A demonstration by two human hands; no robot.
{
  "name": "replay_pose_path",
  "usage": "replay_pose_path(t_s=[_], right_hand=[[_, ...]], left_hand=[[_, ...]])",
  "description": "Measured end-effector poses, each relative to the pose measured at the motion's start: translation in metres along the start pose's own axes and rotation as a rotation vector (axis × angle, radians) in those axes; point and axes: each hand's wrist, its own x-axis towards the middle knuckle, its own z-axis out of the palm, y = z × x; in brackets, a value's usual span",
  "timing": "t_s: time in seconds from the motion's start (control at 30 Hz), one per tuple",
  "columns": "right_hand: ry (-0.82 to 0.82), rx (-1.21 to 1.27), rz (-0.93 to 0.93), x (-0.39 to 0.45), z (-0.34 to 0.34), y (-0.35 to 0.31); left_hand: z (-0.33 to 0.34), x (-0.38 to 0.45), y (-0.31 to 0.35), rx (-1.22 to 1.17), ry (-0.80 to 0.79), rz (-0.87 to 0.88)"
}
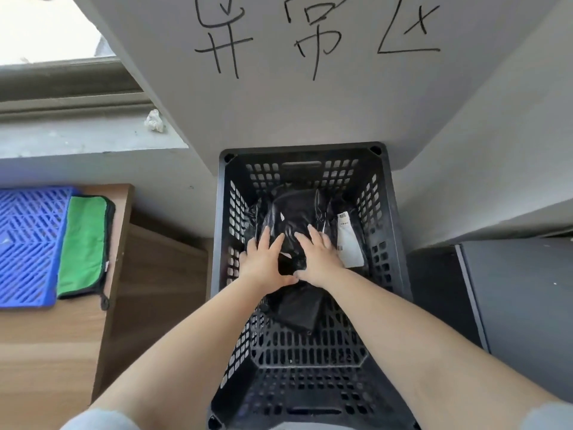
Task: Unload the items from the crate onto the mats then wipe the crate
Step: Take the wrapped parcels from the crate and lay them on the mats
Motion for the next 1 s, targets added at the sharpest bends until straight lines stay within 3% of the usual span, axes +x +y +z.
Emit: replay_pose_path(t_s=[0.13,0.23,0.33,0.4,0.57,0.7,0.8,0.9,1.0], right_hand=[[0.038,0.058,-0.008,0.017,0.008,-0.004],[0.078,0.024,-0.016,0.02,0.017,-0.004],[0.092,0.036,-0.03,0.02,0.02,0.0],[0.083,0.054,-0.031,0.019,0.019,0.001],[0.025,0.117,-0.031,0.015,0.014,0.003],[0.06,0.096,-0.076,0.001,0.013,0.006],[0.234,0.16,-0.086,-0.012,0.006,0.012],[0.489,0.404,-0.116,-0.025,-0.012,0.021],[0.605,0.57,-0.2,-0.036,-0.035,0.025]], left_hand=[[0.003,-0.002,-0.004,-0.116,-0.005,-0.025],[-0.001,0.003,-0.003,-0.513,0.073,-0.091],[-0.018,0.015,0.001,-0.999,0.165,-0.267],[-0.027,0.023,0.002,-1.179,0.173,-0.377],[-0.028,0.029,-0.002,-1.253,0.144,-0.525],[-0.034,0.029,-0.002,-1.296,0.114,-0.515],[-0.043,0.026,0.0,-1.398,0.103,-0.516],[-0.059,0.016,0.002,-1.588,0.049,-0.543],[-0.078,0.002,0.0,-1.706,-0.013,-0.553]])
